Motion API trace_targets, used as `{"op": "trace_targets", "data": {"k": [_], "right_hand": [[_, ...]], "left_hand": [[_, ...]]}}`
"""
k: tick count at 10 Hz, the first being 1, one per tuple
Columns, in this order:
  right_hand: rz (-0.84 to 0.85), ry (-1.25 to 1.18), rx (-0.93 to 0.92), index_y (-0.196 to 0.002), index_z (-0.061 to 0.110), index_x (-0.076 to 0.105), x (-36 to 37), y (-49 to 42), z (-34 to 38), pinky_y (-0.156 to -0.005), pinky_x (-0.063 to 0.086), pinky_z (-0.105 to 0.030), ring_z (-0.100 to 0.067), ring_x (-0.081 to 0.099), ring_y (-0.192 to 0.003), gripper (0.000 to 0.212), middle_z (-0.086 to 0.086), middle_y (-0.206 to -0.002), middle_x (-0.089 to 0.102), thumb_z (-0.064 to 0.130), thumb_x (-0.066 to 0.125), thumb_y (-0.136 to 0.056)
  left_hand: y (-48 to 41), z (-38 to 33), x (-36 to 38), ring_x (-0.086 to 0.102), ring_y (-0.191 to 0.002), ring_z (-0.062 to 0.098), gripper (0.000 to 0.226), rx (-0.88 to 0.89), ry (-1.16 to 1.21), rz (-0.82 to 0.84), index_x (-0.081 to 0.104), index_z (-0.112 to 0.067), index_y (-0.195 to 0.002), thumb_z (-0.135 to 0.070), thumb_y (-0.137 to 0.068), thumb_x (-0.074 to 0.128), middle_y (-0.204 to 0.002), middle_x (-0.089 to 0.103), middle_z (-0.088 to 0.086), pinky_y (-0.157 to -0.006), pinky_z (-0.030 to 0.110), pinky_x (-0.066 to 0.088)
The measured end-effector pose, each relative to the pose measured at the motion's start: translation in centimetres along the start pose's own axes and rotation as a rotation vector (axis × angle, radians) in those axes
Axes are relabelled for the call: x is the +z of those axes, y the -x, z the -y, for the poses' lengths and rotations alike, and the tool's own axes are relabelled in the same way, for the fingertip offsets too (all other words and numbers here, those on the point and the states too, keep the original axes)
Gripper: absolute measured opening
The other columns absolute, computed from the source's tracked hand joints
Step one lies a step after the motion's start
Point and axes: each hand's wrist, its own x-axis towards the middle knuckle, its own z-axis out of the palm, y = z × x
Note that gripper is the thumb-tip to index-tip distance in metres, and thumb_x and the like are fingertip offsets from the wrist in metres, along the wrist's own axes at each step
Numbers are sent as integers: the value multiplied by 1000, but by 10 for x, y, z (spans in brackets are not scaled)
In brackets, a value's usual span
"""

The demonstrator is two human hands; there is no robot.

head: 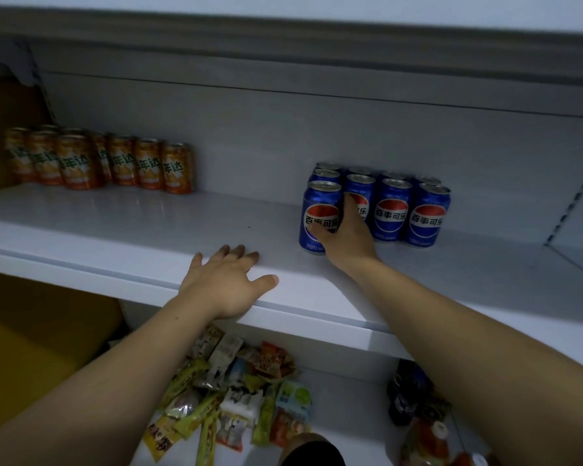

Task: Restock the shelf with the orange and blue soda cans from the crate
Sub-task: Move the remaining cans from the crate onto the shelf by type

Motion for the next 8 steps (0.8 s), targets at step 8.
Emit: {"op": "trace_targets", "data": {"k": [8], "right_hand": [[108,186,40,-151,20,24,-26,-5,52,-106,40,-39,-29,40,-135,85,-4,-151,35,44,67,-82]], "left_hand": [[27,29,-26,18,-145,19,78,20,158,34,23,-29,-150,-70,-86,40,-159,16,-3,-116,48,17]]}}
